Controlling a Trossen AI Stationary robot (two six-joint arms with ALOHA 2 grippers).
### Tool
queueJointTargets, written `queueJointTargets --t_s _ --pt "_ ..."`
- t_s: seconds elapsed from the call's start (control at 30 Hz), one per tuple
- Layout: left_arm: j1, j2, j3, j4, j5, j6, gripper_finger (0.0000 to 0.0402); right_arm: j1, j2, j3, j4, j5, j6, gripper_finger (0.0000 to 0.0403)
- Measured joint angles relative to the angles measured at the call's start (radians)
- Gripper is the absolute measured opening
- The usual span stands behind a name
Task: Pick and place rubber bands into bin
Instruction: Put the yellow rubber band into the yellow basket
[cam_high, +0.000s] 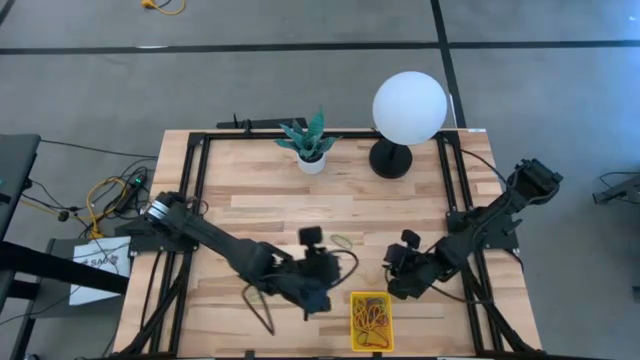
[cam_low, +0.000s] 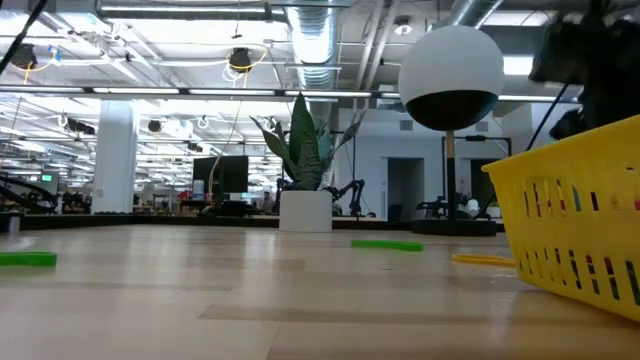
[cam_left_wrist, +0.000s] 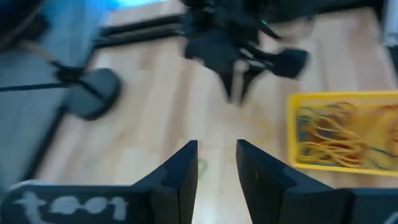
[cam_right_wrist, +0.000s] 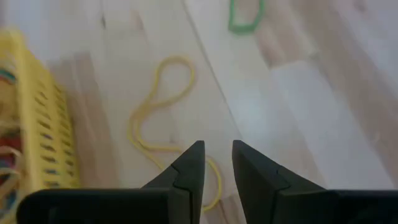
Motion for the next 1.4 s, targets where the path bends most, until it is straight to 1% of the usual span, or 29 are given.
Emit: queueJointTargets --t_s 0.03,0.1,0.23,0.33,0.53,0.77,0.93,1.03,1.1,1.17,1.23,1.3,1.33,1.4 --pt "-0.002 -0.017 -0.012 -0.012 -0.030 -0.008 0.0100 -0.009 0.016 0.000 0.008 -0.022 -0.023 0.0075" --pt "-0.001 -0.043 -0.037 -0.052 -0.045 -0.026 0.0100 -0.026 0.046 0.000 0.035 -0.061 -0.058 0.0076" --pt "0.015 -0.065 -0.117 -0.086 -0.024 -0.052 0.0100 -0.056 0.069 0.000 0.024 -0.146 -0.092 0.0081" --pt "0.041 -0.087 -0.185 -0.085 0.023 -0.055 0.0100 -0.071 0.055 0.000 0.005 -0.195 -0.107 0.0084" --pt "0.107 -0.154 -0.265 -0.079 0.025 -0.056 0.0100 -0.107 0.052 0.000 -0.005 -0.313 -0.107 0.0091" --pt "0.177 -0.266 -0.307 -0.082 0.018 -0.012 0.0100 -0.150 0.125 0.007 -0.024 -0.317 -0.106 0.0093" --pt "0.189 -0.408 -0.308 -0.168 -0.034 0.002 0.0100 -0.165 0.126 0.005 -0.016 -0.318 -0.107 0.0092" --pt "0.191 -0.504 -0.310 -0.240 -0.063 -0.027 0.0100 -0.165 0.126 0.005 -0.019 -0.326 -0.122 0.0078" --pt "0.192 -0.575 -0.350 -0.245 -0.078 -0.062 0.0100 -0.169 0.133 0.006 -0.023 -0.340 -0.127 0.0054" --pt "0.192 -0.646 -0.442 -0.183 -0.095 -0.102 0.0100 -0.169 0.139 0.007 -0.026 -0.338 -0.131 0.0021" --pt "0.188 -0.713 -0.586 -0.060 -0.093 -0.110 0.0100 -0.169 0.140 0.007 -0.022 -0.335 -0.132 0.0008" --pt "0.188 -0.770 -0.749 0.130 -0.071 -0.107 0.0100 -0.164 0.132 0.003 -0.017 -0.322 -0.121 0.0009" --pt "0.188 -0.792 -0.832 0.242 -0.044 -0.102 0.0100 -0.158 0.120 0.000 -0.015 -0.317 -0.114 0.0006" --pt "0.196 -0.812 -0.981 0.491 0.047 -0.085 0.0100 -0.146 0.086 -0.002 -0.016 -0.318 -0.109 0.0002"
